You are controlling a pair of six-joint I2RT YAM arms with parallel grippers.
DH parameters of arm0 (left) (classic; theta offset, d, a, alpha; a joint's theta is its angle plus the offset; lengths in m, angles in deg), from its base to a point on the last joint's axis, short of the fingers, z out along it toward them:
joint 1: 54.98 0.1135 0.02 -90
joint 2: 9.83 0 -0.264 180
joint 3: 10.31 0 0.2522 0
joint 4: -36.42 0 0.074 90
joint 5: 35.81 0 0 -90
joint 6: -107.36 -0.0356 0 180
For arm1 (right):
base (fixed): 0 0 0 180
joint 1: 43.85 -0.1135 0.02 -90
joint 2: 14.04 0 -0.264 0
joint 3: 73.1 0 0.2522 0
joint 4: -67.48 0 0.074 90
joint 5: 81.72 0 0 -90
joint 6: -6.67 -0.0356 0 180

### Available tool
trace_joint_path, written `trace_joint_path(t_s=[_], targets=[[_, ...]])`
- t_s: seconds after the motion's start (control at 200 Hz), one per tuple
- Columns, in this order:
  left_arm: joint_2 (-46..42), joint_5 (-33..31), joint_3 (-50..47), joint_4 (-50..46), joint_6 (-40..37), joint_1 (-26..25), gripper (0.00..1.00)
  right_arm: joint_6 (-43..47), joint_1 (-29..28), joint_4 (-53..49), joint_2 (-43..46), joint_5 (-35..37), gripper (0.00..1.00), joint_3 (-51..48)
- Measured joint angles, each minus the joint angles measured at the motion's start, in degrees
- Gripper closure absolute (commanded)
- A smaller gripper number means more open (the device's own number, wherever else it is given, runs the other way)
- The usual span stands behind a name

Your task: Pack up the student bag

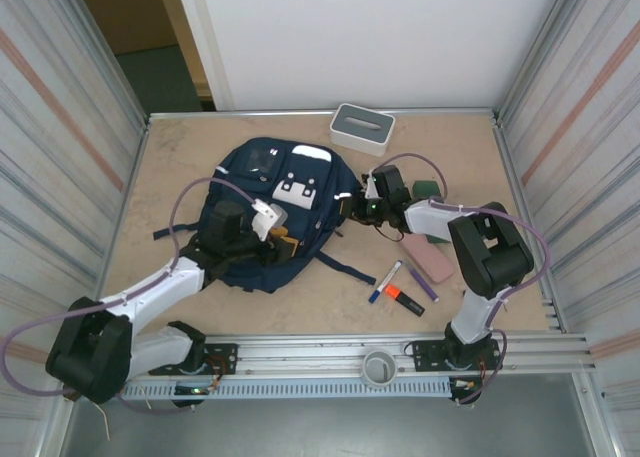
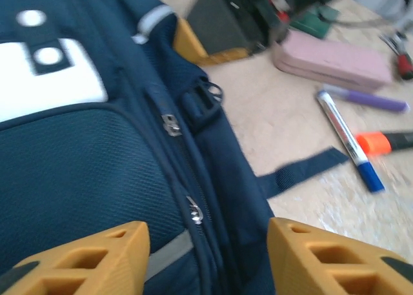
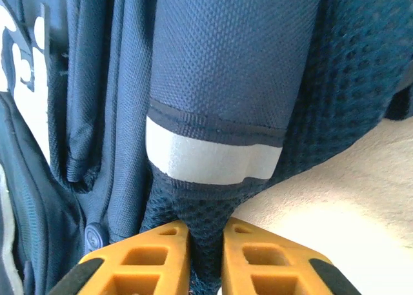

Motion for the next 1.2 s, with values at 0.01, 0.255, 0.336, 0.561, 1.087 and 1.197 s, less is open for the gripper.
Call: trace_joint_path(t_s=[0.01,0.255,0.336,0.561,1.087,1.197], targets=[[-0.26,-0.61,0.0,-0.17,0.63,0.0,0.42,0.11,-0.15,0.0,0.0,0.2,0.83,-0.11],[-1.16,-15.15,0.72,-8.15,8.31,0.0,0.38,1.53,-2.01,-1.49,3.63,2.32,0.57,-4.33],[0.35,-18.23,2.21,-10.36,10.05,-0.5,0.37,1.11,-1.9,-2.05,6.73,3.82,0.48,-5.42],[6.19,-28.81,9.07,-13.94,11.21,-8.5,0.33,0.68,-2.95,0.26,10.05,7.69,0.38,-5.55],[22.69,-40.5,18.23,-16.92,7.39,-13.4,0.35,-0.81,-5.46,4.24,3.32,10.29,0.92,-5.68],[22.56,-40.57,18.38,-17.16,6.51,-10.12,0.33,-1.92,-7.63,6.05,3.23,10.21,0.95,-6.86]])
